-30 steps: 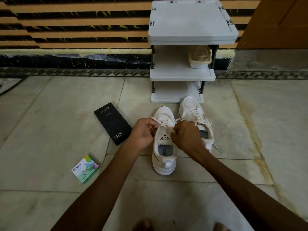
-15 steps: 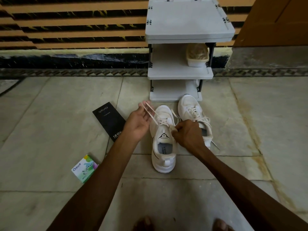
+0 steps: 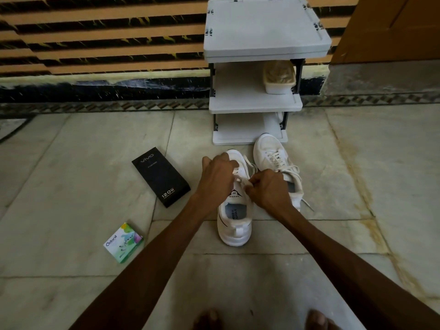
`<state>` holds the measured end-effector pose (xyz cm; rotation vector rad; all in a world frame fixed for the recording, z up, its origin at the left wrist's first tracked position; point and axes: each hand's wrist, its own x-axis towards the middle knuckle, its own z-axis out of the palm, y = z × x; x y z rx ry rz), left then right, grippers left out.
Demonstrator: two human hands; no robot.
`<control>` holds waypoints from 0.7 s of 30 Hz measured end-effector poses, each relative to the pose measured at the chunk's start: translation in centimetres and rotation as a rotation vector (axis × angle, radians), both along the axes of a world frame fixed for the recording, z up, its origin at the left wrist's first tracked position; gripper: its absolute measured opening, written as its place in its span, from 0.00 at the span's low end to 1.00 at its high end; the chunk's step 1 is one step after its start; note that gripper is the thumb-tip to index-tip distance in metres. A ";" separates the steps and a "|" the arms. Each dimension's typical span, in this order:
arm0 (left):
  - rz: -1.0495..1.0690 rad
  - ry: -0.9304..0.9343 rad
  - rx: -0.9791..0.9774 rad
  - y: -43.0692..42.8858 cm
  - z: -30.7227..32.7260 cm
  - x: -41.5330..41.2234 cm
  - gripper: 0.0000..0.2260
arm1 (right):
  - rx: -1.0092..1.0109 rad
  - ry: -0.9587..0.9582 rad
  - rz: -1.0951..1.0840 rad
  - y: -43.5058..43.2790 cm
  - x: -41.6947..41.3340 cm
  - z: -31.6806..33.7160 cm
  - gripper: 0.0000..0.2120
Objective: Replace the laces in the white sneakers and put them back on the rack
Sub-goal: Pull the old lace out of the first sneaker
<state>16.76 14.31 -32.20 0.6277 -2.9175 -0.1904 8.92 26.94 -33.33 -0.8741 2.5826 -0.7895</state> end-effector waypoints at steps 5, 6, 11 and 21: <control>0.033 -0.120 0.157 -0.5 0.4 0.1 0.13 | -0.019 -0.004 0.011 -0.1 0.0 0.0 0.11; 0.004 -0.187 0.114 -0.5 0.3 -0.1 0.13 | -0.029 -0.003 0.017 -0.2 0.0 0.0 0.11; 0.244 0.320 0.793 0.3 1.1 -0.3 0.10 | -0.050 0.002 0.010 0.0 -0.1 -0.2 0.12; 0.261 0.424 0.834 -1.6 1.1 0.0 0.08 | -0.038 -0.040 -0.013 0.0 -0.1 0.1 0.10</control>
